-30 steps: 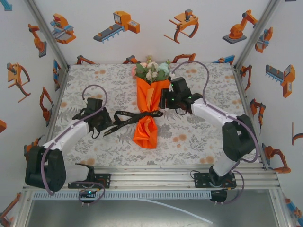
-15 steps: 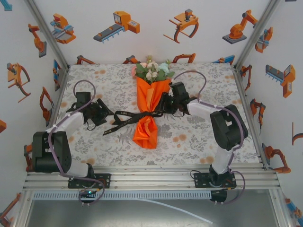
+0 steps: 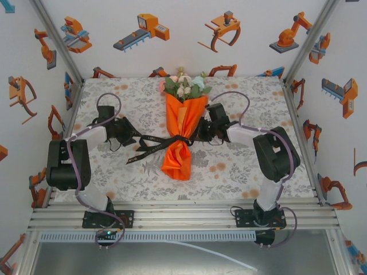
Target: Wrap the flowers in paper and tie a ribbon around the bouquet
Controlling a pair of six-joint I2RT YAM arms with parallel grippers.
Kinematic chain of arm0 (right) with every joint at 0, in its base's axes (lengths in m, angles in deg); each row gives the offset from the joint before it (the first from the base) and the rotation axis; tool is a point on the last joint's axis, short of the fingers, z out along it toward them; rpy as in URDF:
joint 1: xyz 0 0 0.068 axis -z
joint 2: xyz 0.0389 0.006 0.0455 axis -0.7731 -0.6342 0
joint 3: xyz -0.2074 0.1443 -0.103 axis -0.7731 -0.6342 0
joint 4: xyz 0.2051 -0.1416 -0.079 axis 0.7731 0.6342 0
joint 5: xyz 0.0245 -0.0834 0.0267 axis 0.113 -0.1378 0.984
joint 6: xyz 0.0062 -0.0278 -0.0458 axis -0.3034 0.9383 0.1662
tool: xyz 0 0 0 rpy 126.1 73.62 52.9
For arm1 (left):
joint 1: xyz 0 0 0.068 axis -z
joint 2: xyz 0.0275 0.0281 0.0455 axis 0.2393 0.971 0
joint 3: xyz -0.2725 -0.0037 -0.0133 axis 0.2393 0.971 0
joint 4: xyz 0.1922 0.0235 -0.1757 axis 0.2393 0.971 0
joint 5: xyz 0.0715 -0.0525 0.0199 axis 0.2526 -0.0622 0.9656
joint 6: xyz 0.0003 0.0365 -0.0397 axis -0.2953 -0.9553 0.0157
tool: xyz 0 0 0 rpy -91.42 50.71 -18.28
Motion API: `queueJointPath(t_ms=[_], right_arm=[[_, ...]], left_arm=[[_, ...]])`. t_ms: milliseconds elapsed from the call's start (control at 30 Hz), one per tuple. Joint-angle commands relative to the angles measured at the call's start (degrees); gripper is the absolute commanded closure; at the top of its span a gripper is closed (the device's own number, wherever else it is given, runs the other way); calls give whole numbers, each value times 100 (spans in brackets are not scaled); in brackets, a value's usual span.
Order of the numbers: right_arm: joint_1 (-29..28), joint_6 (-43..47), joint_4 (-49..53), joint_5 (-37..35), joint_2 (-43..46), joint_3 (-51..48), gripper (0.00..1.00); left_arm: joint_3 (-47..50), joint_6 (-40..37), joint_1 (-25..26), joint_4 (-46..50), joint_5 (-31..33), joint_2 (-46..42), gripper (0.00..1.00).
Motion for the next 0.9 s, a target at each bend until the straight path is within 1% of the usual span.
queueJointPath(t_ms=[0,33,100,267,333,433,500,533,600,633,667,733,767,867], right_arm=[[4,-61,-190,0,292,30,100],[5,-66,-196,-8,310,62,100],[4,-66,-188,-17,315,109,100],[8,-49,-111,-134,371,143,100],[4,-14,-49,-175,379,166,100],[4,13,-32,-159,403,163,100],[4,22,-42,-152,417,159,100],[4,31,-47,-149,420,157,100],[4,38,-41,-207,427,134,100],[4,35,5,-293,454,125,100],[4,40,97,-504,536,94,100],[4,22,214,-1134,784,-102,100],[4,40,222,-1481,918,-239,100],[7,238,433,-2149,1146,-383,100]], left_arm=[[-281,-200,93,216,-164,143,61],[-335,-253,127,312,-65,188,65],[-408,-328,172,427,51,270,67],[-477,-382,223,391,-306,496,70],[-553,-483,250,527,-314,574,67],[-694,-662,329,814,19,651,58],[-719,-711,363,836,172,668,57],[-741,-705,360,843,201,687,61],[-746,-671,351,843,315,673,82],[-716,-630,342,854,466,598,94],[-680,-586,307,888,655,471,100],[-588,-469,182,945,954,216,100],[-532,-411,72,956,1004,82,100],[-451,-334,-157,1070,1036,-167,100]])
